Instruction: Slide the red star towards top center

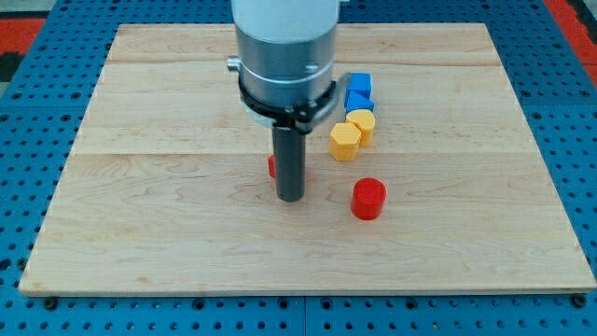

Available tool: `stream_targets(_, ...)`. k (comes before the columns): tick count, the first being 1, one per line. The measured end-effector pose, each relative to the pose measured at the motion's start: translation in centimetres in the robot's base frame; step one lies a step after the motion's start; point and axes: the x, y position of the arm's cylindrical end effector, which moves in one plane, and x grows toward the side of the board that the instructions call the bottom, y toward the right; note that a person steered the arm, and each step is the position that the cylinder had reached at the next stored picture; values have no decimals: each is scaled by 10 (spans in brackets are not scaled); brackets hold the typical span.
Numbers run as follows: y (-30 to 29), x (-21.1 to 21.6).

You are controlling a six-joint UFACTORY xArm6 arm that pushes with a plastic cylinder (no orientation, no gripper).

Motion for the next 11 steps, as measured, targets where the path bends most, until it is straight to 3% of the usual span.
stream_targets(2,-8,-41)
stream_targets(4,-7,16)
stream_targets(5,-5,7)
stream_targets(8,-6,-63)
stream_targets(9,-6,-104)
stream_targets(10,1,-75)
stream_targets(11,3,-105)
